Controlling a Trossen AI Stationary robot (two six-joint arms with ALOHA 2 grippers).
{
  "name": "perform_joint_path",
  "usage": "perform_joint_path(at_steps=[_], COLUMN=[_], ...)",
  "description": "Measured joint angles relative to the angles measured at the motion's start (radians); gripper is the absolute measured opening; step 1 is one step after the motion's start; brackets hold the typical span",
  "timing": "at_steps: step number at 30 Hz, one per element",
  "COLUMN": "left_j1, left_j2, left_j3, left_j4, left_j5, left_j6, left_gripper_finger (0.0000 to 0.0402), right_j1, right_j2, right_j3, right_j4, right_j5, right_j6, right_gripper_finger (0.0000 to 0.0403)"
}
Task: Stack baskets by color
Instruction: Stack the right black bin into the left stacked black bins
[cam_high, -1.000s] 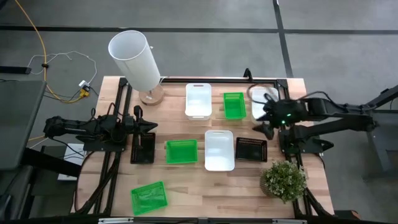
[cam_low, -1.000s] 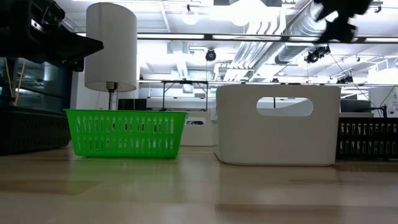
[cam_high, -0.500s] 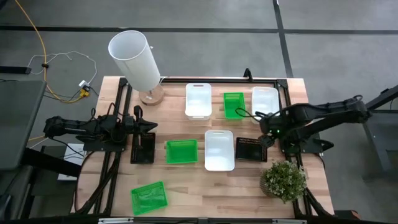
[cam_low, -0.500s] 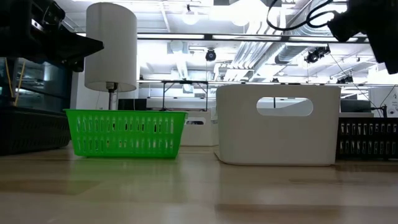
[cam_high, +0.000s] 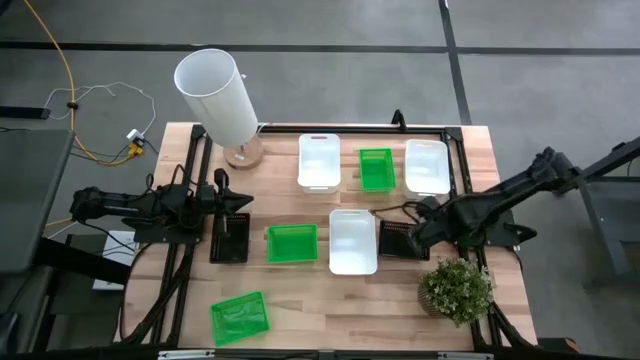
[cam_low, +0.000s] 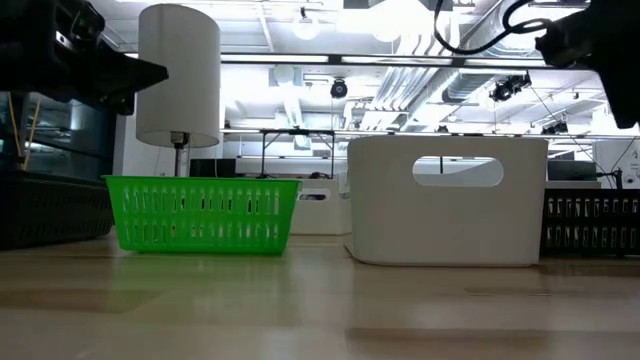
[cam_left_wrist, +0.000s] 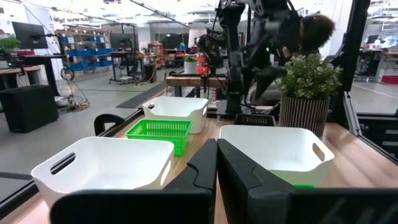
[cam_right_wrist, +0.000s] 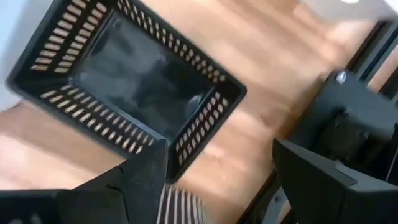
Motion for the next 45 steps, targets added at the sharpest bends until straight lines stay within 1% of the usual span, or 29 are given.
perform_joint_path(at_steps=[3, 5, 7, 11, 14, 16, 22, 29, 33, 36, 38, 41, 45], left_j1=[0.0, 0.0, 0.0, 0.0, 0.0, 0.0, 0.0, 0.0, 0.0, 0.0, 0.0, 0.0, 0.0], left_j2=[0.0, 0.0, 0.0, 0.0, 0.0, 0.0, 0.0, 0.0, 0.0, 0.0, 0.0, 0.0, 0.0], left_j3=[0.0, 0.0, 0.0, 0.0, 0.0, 0.0, 0.0, 0.0, 0.0, 0.0, 0.0, 0.0, 0.0], left_j4=[0.014, 0.029, 0.034, 0.036, 0.036, 0.033, 0.026, 0.027, 0.029, 0.029, 0.029, 0.029, 0.029], left_j5=[0.0, 0.0, 0.001, 0.0, 0.001, 0.001, 0.001, 0.0, 0.0, 0.0, -0.001, -0.001, -0.003], left_j6=[0.0, 0.0, 0.0, 0.0, 0.0, 0.0, 0.0, 0.018, 0.018, 0.018, 0.018, 0.018, 0.018], left_gripper_finger=[0.0, 0.0, 0.0, 0.0, 0.0, 0.0, 0.0, 0.0, 0.0, 0.0, 0.0, 0.0, 0.0], right_j1=[0.006, -0.004, -0.026, -0.056, -0.088, -0.116, -0.191, -0.218, -0.218, -0.218, -0.218, -0.218, -0.218], right_j2=[0.043, 0.067, 0.093, 0.162, 0.218, 0.247, 0.281, 0.28, 0.28, 0.28, 0.28, 0.28, 0.278], right_j3=[0.0, 0.0, 0.0, 0.0, 0.0, -0.005, -0.102, -0.187, -0.202, -0.202, -0.202, -0.202, -0.201], right_j4=[0.046, 0.092, 0.138, 0.218, 0.22, 0.221, 0.306, 0.408, 0.414, 0.416, 0.416, 0.407, 0.375], right_j5=[0.074, 0.11, 0.109, 0.118, 0.152, 0.152, 0.07, 0.07, 0.078, 0.09, 0.094, 0.106, 0.102], right_j6=[-0.085, -0.183, -0.297, -0.58, -0.721, -0.797, -0.923, -0.965, -0.967, -0.968, -0.983, -0.993, -0.995], right_gripper_finger=[0.0275, 0.0275, 0.0275, 0.0275, 0.0275, 0.0275, 0.0275, 0.0274, 0.027, 0.0245, 0.0214, 0.0145, 0.0028])
